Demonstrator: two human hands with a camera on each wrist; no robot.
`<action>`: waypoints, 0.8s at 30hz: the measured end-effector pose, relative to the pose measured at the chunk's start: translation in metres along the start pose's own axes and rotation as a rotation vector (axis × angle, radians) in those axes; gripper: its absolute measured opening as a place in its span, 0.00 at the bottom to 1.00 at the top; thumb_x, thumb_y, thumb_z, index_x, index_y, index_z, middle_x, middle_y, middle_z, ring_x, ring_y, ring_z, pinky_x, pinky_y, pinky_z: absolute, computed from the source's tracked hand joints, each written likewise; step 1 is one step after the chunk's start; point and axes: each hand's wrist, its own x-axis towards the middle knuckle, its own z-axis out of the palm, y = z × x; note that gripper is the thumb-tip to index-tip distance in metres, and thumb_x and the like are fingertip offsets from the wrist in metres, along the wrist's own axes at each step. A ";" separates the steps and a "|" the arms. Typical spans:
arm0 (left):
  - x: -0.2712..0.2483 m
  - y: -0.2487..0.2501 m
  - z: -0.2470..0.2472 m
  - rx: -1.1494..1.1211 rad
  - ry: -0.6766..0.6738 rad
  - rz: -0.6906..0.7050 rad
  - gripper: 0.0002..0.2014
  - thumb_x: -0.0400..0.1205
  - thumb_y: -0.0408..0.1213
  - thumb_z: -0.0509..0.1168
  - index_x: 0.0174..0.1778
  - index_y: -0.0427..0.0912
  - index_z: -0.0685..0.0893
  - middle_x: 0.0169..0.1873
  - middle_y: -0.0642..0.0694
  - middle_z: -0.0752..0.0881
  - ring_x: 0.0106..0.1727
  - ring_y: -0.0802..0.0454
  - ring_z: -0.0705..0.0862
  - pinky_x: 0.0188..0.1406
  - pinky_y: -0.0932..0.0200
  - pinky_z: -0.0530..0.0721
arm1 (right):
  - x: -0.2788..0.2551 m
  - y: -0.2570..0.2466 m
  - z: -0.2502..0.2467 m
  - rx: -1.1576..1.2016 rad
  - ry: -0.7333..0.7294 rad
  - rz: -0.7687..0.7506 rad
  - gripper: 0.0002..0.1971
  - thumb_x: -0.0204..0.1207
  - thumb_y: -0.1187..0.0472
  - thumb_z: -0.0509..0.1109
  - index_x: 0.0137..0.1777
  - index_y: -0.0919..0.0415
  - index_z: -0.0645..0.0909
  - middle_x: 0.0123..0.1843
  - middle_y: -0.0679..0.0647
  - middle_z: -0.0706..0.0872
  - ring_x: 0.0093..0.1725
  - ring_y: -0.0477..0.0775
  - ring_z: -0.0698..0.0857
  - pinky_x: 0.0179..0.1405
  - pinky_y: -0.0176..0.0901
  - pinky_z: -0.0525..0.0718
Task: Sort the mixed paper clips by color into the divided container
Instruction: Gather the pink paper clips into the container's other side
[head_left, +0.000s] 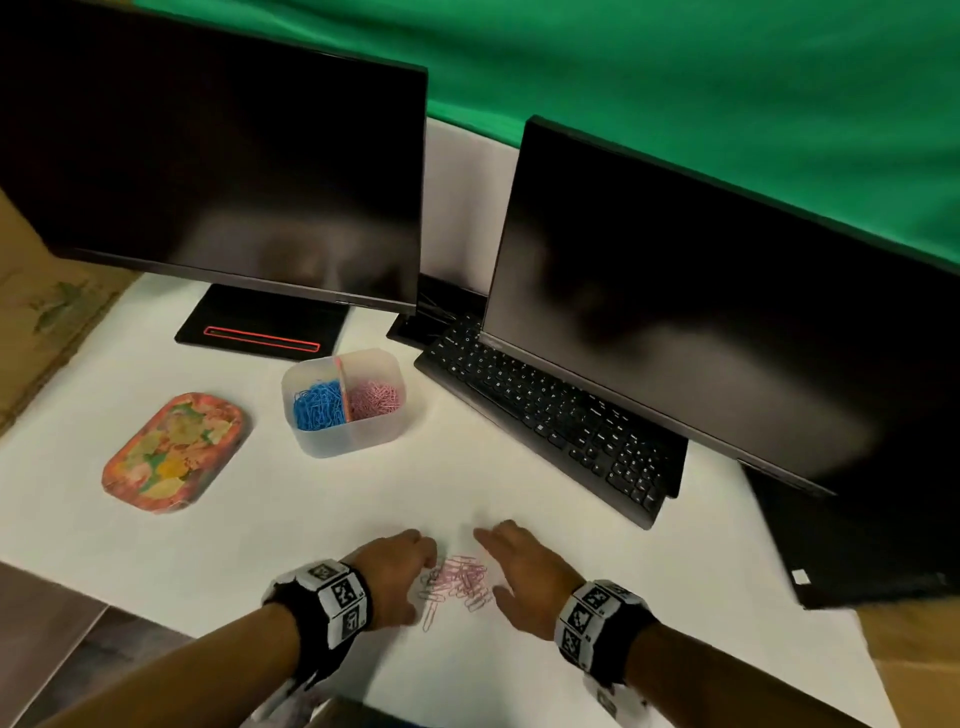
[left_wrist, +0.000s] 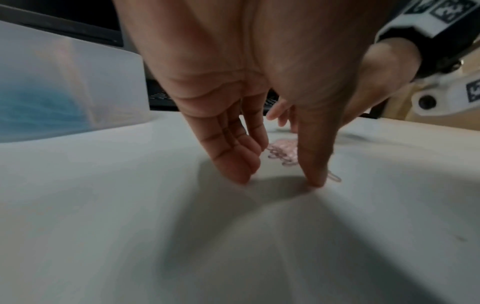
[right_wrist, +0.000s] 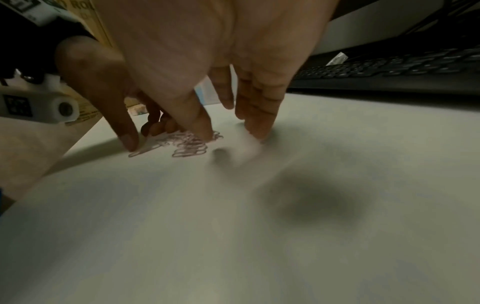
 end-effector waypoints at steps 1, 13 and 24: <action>0.000 0.002 0.001 -0.010 0.001 -0.008 0.27 0.70 0.45 0.73 0.63 0.48 0.73 0.59 0.48 0.77 0.55 0.45 0.81 0.49 0.58 0.76 | -0.002 0.000 0.004 -0.015 -0.032 0.042 0.36 0.80 0.59 0.65 0.84 0.52 0.53 0.82 0.51 0.57 0.81 0.52 0.62 0.79 0.40 0.64; 0.007 0.012 0.009 -0.095 0.111 0.025 0.28 0.70 0.45 0.74 0.67 0.50 0.74 0.58 0.49 0.78 0.59 0.48 0.81 0.58 0.56 0.79 | 0.022 -0.016 0.024 0.053 -0.011 0.098 0.22 0.79 0.55 0.68 0.71 0.57 0.73 0.68 0.55 0.74 0.65 0.60 0.80 0.65 0.49 0.79; 0.021 0.019 0.000 0.028 0.167 0.019 0.11 0.84 0.44 0.59 0.57 0.44 0.82 0.54 0.43 0.82 0.55 0.43 0.83 0.54 0.53 0.79 | 0.043 -0.024 0.015 -0.088 -0.014 0.030 0.15 0.84 0.59 0.58 0.66 0.62 0.77 0.63 0.61 0.80 0.59 0.65 0.82 0.58 0.51 0.79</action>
